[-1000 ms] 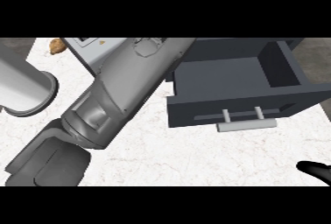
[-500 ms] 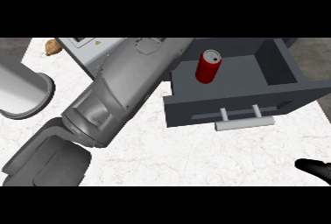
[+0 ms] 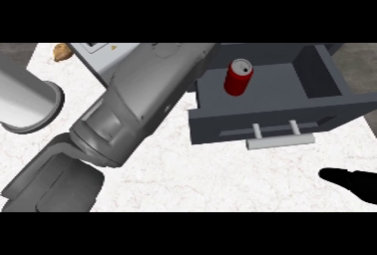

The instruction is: Pick up the can, place it into the drawer and close the drawer

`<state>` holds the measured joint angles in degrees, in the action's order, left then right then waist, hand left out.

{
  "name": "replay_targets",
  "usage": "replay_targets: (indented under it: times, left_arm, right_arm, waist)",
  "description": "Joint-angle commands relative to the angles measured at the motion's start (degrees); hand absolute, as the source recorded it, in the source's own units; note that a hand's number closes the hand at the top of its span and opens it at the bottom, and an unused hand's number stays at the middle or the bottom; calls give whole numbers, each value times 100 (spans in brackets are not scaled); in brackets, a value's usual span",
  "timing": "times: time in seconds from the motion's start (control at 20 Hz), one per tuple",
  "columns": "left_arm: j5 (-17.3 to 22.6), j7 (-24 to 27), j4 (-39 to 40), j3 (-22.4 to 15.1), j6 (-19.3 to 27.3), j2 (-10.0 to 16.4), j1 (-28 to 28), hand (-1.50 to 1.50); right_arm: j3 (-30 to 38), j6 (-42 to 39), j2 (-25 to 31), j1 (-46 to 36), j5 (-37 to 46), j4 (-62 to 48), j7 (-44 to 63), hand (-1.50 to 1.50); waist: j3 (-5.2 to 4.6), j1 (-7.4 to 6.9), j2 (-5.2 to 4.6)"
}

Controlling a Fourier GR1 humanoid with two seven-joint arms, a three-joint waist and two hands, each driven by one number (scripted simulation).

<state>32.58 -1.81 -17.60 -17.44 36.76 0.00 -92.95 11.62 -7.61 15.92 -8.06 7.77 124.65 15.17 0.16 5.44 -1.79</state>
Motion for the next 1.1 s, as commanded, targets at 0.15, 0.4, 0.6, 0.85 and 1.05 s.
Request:
replay_targets:
  times: [0.15,0.4,0.6,0.85,1.05]
  left_arm:
    - [321,195,-103,95,-29,0,60,-150]
    - [276,310,31,6,-9,0,-77,-150]
    - [195,323,158,25,-65,0,-156,-150]
    - [106,100,251,38,-256,185,-227,-150]
    - [142,208,78,178,-90,97,-68,-150]
  right_arm:
    - [-831,169,253,-376,1690,-626,-341,-150]
    - [-1318,414,297,-795,2571,-1635,-785,-150]
    - [-1580,596,311,-1138,3128,-2475,-1002,-150]
    - [-2101,1085,6,-1486,4075,-3346,-939,-150]
    - [-2175,1832,-224,-1808,4543,-4574,-1463,-150]
  waist:
    - [-10,-250,38]
    - [-6,-326,36]
    - [-7,-438,55]
    - [-11,-508,101]
    - [-10,-603,111]
